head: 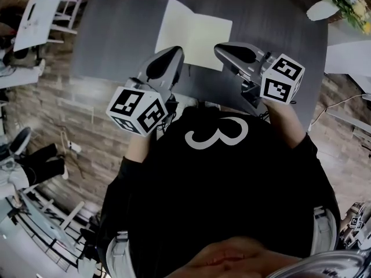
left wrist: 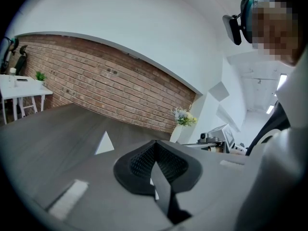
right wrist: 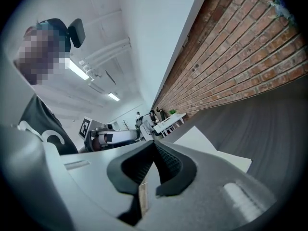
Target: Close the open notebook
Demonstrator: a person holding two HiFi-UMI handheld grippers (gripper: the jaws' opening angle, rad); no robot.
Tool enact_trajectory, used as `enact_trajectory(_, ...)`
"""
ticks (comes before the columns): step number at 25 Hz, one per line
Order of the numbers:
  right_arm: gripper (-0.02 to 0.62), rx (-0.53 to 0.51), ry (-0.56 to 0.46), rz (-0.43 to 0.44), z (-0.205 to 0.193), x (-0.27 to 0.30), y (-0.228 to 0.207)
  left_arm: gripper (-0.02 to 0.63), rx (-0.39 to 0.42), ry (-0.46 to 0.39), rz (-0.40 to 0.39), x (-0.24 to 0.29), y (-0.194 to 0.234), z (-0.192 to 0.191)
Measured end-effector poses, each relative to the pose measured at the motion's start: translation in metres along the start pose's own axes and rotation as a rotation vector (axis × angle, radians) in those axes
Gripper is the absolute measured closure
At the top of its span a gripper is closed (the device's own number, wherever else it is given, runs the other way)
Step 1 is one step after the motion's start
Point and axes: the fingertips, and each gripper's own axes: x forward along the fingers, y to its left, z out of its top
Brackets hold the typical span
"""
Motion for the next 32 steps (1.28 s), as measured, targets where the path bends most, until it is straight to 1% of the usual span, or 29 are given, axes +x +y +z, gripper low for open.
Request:
enact_trajectory(6, 0.594, 0.025, -0.026, -0.073, 0.007, 0.018, -0.016, 0.591, 0.012, 0.021, -0.036, 0.005, 0.031, 0.015)
enact_trajectory(10, 0.594, 0.037, -0.058, -0.127, 0.015, 0.023, -0.024, 0.591, 0.054, 0.049, -0.063, 0.012, 0.045, 0.026)
enact_trajectory(18, 0.594, 0.031, -0.117, -0.254, 0.026, 0.026, -0.034, 0.591, 0.128, 0.063, -0.105, 0.023, 0.081, 0.043)
enact_trajectory(22, 0.594, 0.035, -0.137, -0.294, 0.024, 0.032, -0.035, 0.591, 0.142, 0.078, -0.123, 0.026, 0.098, 0.039)
enact_trajectory(27, 0.594, 0.045, -0.145, -0.35, 0.02, 0.033, -0.038, 0.591, 0.123, 0.086, -0.158, 0.037, 0.121, 0.029)
enact_trajectory(32, 0.594, 0.066, -0.152, -0.403, 0.009, 0.034, -0.043, 0.591, 0.11, 0.114, -0.168, 0.046, 0.147, 0.01)
